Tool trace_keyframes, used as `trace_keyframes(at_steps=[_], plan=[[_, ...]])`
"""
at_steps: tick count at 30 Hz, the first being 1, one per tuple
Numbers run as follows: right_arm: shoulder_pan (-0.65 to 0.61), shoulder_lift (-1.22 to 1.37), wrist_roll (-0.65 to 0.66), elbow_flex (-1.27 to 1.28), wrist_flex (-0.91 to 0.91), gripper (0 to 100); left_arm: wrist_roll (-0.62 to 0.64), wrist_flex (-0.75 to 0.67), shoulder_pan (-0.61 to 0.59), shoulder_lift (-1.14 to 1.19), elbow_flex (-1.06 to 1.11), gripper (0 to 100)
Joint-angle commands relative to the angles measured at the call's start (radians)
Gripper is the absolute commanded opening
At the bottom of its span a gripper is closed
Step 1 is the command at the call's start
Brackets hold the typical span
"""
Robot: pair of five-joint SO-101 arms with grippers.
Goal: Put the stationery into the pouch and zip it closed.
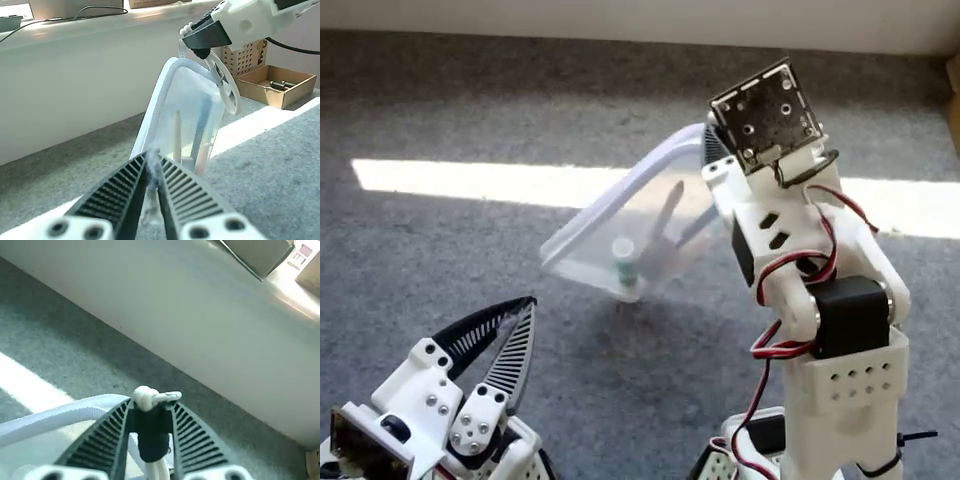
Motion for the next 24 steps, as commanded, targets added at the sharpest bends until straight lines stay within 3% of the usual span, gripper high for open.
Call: trace_keyframes(at_steps=[1,8,14,20,24], plan=[[-0.022,-0.002,0.0,-0.076,-0.062,0.5,0.005,-0.003,-0.013,0.007,-0.022,0],[-0.105,0.211,0.006,-0.222,-0.077,0.5,0.005,-0.003,-0.013,0.01,-0.019,0],[-0.225,0.22,0.008,-0.389,0.236,0.5,0.003,-0.003,-0.05,0.01,0.024,1],[-0.369,0.148,0.006,-0.421,0.513,0.5,0.011,0.005,-0.166,0.012,0.027,21],[-0.412,0.094,0.002,-0.418,0.613,0.5,0.008,0.005,-0.18,0.012,0.065,21]])
